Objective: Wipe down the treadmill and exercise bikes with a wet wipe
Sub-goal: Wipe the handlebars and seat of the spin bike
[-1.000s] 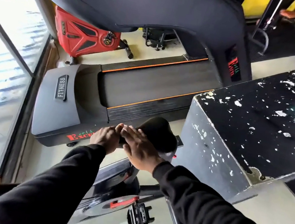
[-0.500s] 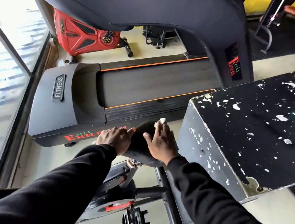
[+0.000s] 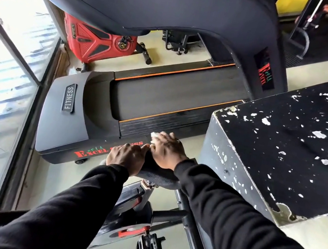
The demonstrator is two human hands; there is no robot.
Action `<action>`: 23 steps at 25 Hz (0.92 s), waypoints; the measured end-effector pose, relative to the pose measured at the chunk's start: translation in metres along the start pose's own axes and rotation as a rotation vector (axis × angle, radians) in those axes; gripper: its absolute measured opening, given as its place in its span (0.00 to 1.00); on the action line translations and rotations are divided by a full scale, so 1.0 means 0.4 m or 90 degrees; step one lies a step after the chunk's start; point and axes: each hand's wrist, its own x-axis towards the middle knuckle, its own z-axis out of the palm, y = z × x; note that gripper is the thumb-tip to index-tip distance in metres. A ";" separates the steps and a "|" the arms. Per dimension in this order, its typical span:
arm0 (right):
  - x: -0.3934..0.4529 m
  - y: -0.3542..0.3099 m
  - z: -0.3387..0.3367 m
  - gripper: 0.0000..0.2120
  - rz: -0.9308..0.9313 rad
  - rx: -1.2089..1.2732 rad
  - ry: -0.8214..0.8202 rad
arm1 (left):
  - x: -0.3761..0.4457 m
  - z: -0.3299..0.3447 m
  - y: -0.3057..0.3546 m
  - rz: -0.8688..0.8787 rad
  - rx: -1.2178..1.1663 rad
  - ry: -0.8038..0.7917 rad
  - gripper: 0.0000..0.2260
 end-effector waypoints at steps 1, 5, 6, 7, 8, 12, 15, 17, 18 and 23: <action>-0.007 -0.010 0.003 0.24 -0.043 0.032 -0.003 | 0.000 0.000 0.000 0.003 0.010 0.002 0.27; -0.077 -0.006 0.014 0.32 0.007 0.030 0.064 | 0.001 -0.011 0.006 0.044 0.028 0.003 0.24; -0.070 -0.006 0.015 0.34 0.060 0.023 0.053 | 0.001 -0.014 0.007 0.047 0.022 0.002 0.23; -0.052 -0.004 0.020 0.34 0.115 0.024 0.043 | -0.001 -0.015 0.006 0.042 0.016 0.001 0.24; -0.030 0.001 0.018 0.31 0.181 0.054 0.023 | -0.002 -0.014 0.004 0.034 0.015 0.001 0.25; -0.012 0.065 -0.014 0.18 0.266 0.263 0.018 | 0.002 -0.001 -0.002 0.014 0.011 0.003 0.30; -0.097 0.074 -0.002 0.22 0.215 0.280 0.064 | 0.006 0.000 0.001 0.022 0.012 0.001 0.31; -0.096 0.081 -0.001 0.21 0.242 0.331 0.065 | 0.009 0.001 0.001 0.019 0.012 0.000 0.31; -0.083 0.085 -0.010 0.21 0.284 0.360 0.048 | 0.009 0.002 -0.001 0.016 0.010 -0.003 0.32; -0.150 0.069 0.020 0.19 0.302 0.305 0.149 | 0.009 0.005 -0.007 0.021 -0.001 -0.006 0.33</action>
